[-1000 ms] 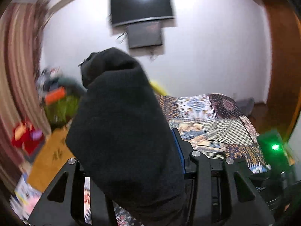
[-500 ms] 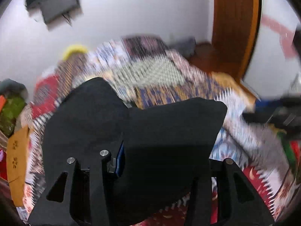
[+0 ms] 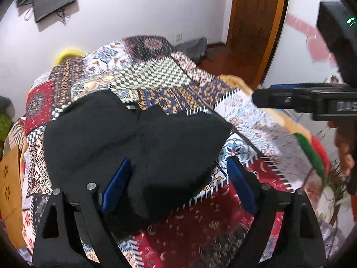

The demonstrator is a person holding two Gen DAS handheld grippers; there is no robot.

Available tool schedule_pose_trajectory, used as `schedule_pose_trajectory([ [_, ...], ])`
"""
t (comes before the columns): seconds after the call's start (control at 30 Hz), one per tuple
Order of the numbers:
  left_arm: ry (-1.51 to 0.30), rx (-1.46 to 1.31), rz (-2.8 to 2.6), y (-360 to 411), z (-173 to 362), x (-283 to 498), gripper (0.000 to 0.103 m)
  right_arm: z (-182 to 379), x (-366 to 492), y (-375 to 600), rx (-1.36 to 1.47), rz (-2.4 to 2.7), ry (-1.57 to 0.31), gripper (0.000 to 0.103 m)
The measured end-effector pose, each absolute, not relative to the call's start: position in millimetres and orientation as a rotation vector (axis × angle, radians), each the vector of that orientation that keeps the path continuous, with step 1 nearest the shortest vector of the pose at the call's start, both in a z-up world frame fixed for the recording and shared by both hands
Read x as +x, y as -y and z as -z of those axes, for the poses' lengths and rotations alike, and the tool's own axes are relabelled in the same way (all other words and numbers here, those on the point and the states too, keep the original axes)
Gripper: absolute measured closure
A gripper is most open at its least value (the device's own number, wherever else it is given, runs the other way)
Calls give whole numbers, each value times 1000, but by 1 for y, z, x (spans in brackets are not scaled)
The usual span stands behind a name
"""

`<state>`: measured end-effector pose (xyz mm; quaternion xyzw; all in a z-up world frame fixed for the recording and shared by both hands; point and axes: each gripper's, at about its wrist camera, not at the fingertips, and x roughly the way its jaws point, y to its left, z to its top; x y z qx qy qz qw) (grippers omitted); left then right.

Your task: Fold large clothes

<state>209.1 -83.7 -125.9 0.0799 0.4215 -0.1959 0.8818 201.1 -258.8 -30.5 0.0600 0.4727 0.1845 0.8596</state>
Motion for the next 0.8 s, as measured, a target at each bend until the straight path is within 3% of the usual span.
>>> schedule_pose_trajectory([
  [0.27, -716, 232, 167, 21, 94, 192, 3, 26, 203, 201, 50, -496, -952, 32],
  [0.53, -874, 103, 82, -34, 137, 224, 2, 65, 218, 164, 0, -505, -1013, 32],
  [0.8, -907, -83, 136, -44, 176, 220, 0, 122, 219, 181, 26, -468, -1145, 26],
])
